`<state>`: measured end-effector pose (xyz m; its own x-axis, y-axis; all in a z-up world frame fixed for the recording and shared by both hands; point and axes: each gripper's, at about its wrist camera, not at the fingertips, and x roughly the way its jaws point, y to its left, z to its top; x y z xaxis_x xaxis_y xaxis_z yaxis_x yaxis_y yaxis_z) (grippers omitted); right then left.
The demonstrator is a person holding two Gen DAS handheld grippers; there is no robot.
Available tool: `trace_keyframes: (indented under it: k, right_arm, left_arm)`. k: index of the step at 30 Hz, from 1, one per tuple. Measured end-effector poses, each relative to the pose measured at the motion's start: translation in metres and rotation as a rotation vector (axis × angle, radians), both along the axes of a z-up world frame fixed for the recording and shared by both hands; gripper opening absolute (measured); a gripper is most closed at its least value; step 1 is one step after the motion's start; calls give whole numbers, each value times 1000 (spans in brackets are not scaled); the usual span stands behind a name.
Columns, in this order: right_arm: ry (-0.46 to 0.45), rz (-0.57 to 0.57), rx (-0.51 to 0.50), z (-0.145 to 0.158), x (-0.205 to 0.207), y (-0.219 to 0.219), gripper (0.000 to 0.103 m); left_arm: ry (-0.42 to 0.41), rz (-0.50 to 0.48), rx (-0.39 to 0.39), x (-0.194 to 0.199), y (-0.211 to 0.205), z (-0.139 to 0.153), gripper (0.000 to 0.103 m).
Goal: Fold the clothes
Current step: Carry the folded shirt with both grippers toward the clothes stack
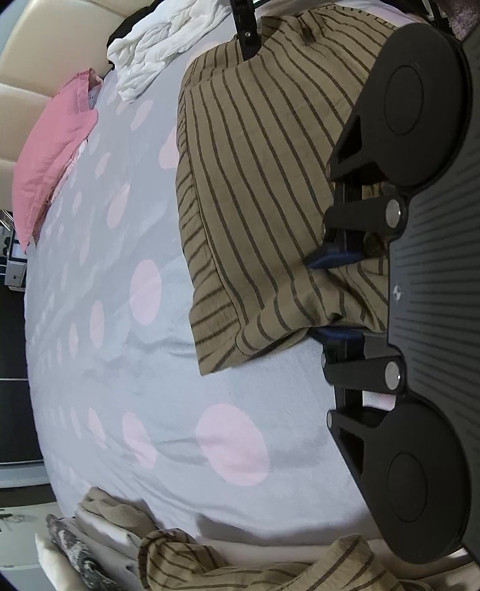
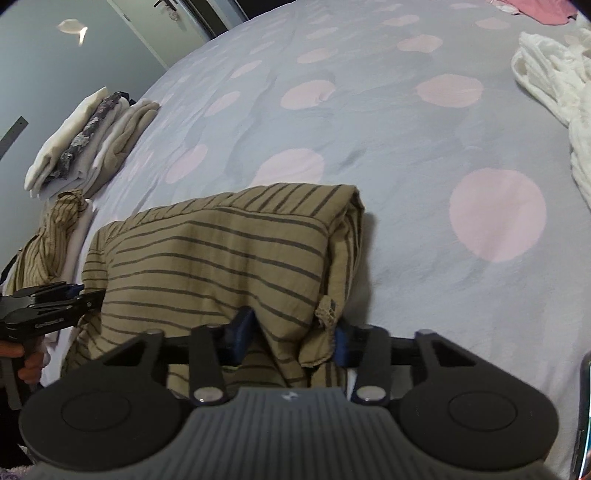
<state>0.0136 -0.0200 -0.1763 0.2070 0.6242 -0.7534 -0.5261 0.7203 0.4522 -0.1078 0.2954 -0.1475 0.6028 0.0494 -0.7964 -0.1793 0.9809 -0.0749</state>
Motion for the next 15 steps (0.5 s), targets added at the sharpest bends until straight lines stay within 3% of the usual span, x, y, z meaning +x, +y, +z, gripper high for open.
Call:
trace_keyframes:
  k: [2,6,15]
  right_arm:
    - [-6,0,5,2,-1,-1,24]
    - [-25,-4,18,8,-4,-3,15]
    - [-72,-24,103,37,-12,-15,11]
  left_arm:
    - [-12,-16,-1,-1,-2,1,9]
    - [-28,-30,35,-3,-9,6,5]
    - [-112,-18,56,-18,-12,34,4]
